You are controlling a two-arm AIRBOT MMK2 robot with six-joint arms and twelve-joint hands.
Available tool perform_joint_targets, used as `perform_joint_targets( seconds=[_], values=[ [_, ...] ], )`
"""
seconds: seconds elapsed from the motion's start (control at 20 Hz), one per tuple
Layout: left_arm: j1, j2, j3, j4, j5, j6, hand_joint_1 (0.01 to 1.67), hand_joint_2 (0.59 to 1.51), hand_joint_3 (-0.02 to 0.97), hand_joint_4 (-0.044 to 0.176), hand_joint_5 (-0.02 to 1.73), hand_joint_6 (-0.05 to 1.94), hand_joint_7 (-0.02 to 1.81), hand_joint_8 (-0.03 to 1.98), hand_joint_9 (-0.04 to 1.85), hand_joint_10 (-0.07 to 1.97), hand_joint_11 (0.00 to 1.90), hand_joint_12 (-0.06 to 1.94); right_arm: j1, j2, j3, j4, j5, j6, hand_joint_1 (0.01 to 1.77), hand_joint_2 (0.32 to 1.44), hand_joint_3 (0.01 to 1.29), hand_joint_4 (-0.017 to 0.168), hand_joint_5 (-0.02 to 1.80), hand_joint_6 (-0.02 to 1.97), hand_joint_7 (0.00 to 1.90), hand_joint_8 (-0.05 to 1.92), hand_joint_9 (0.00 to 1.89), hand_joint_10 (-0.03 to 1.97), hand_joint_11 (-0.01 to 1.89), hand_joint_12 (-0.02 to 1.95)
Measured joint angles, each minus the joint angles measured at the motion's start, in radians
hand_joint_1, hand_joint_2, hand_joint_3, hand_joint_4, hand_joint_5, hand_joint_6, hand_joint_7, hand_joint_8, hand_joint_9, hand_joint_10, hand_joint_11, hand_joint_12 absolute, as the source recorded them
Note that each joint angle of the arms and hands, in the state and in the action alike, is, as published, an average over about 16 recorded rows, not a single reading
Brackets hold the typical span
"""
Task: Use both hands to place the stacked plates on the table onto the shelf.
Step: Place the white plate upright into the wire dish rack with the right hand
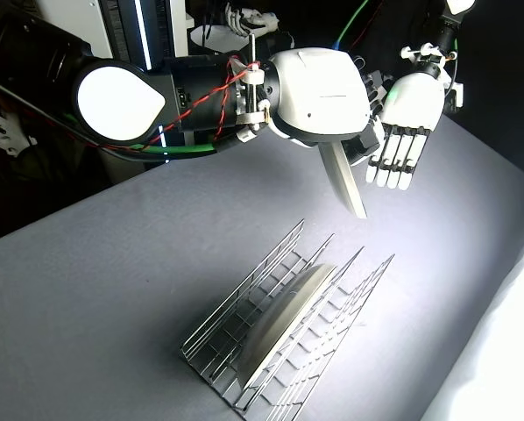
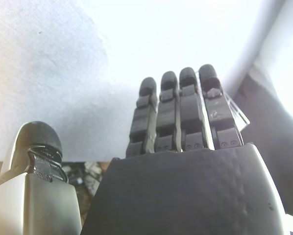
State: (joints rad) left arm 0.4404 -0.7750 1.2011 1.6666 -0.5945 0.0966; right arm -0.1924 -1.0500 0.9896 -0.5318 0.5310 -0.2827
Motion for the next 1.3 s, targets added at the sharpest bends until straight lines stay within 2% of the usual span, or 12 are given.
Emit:
perform_joint_targets(
  seconds=[0.65, 1.3],
  values=[
    [0.0, 0.0, 0.0, 0.003, 0.0, -0.006, 0.02, 1.111, 0.012, 0.004, 0.18, 0.01, 0.18, 0.0, 0.16, 0.01, 0.02, 0.39, 0.046, 0.05, -0.056, 0.285, -0.087, 0.027, 1.37, 0.99, 0.01, -0.008, 0.98, 0.8, 1.09, 0.74, 0.98, 1.09, 0.73, 1.2],
    [0.0, 0.0, 0.0, 0.006, 0.0, -0.013, 0.01, 1.11, 0.011, 0.004, 0.17, 0.01, 0.16, 0.0, 0.14, 0.01, 0.02, 0.35, 0.07, 0.119, -0.099, 0.517, -0.158, 0.044, 1.38, 1.01, 0.01, -0.008, 0.96, 0.82, 1.08, 0.75, 0.97, 1.11, 0.73, 1.21]
  ],
)
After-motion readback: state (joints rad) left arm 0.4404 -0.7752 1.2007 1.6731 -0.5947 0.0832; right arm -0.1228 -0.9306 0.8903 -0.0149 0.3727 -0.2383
